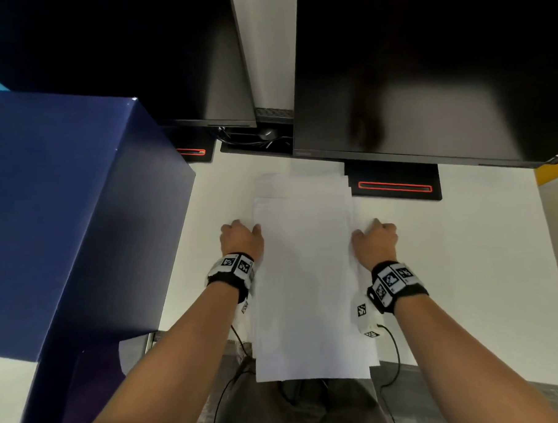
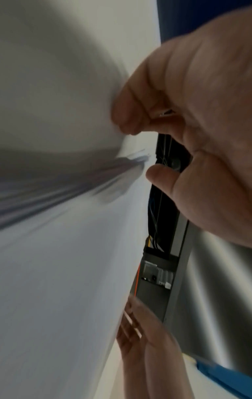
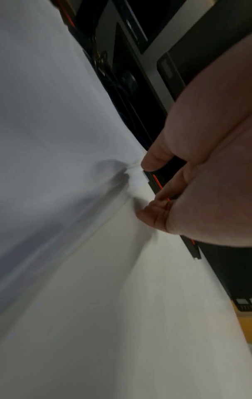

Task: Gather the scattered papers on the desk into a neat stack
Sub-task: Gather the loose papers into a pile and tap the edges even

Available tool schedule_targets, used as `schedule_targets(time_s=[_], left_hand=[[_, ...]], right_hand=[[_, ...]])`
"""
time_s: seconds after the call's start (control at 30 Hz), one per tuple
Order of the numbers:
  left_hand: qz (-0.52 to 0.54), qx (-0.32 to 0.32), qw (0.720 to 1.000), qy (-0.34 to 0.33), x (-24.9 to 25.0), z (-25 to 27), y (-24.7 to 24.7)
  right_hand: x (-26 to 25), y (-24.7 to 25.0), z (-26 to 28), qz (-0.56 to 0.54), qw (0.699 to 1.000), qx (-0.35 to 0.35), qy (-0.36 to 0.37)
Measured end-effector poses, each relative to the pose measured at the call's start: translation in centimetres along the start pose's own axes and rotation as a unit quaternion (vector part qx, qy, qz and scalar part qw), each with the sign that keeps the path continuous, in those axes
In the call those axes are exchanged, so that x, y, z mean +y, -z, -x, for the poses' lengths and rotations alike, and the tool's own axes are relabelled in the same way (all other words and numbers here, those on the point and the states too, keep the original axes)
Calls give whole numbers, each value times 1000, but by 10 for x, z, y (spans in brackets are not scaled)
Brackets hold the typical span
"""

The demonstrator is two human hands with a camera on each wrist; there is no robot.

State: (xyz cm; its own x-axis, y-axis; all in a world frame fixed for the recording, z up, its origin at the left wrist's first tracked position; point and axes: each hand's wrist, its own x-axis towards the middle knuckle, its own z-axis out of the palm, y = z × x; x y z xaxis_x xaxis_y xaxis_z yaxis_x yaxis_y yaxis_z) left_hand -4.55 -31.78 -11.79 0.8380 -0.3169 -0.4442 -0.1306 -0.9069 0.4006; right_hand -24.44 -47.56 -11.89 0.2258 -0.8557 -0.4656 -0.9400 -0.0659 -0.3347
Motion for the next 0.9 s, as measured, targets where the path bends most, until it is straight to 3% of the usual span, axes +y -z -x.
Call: schedule_targets(time_s=[0.07,0.2,0.27,0.4,0.5,0.63,0.73,0.9], left_hand=[[30,-15,999,-3,5,-7,-2],[22,-35,998,-37,29,-13,-11],[25,-38,999,-29,27,-15,-7],[-14,-42,999,1,-5,-7,5],[-56,-60,996,-18,-15,22,-3],[-15,-82,996,-29,-16,53,-11],[-4,-83,996,-12,-38,54,3],[-40,-111,993,-18,-73,80,12]], right_hand=[[-4,1,-3,20,1000,-3,-4],[-29,-11,-7,19,996,-45,69],[-31,-8,-9,-22,996,-53,66],[2,-1,4,-5,998,-38,52],[17,-15,33,12,998,-59,22],[21,-21,56,-8,994,-97,58],[41,-8,66,-35,995,-61,70],[71,-20,104,53,992,-93,65]])
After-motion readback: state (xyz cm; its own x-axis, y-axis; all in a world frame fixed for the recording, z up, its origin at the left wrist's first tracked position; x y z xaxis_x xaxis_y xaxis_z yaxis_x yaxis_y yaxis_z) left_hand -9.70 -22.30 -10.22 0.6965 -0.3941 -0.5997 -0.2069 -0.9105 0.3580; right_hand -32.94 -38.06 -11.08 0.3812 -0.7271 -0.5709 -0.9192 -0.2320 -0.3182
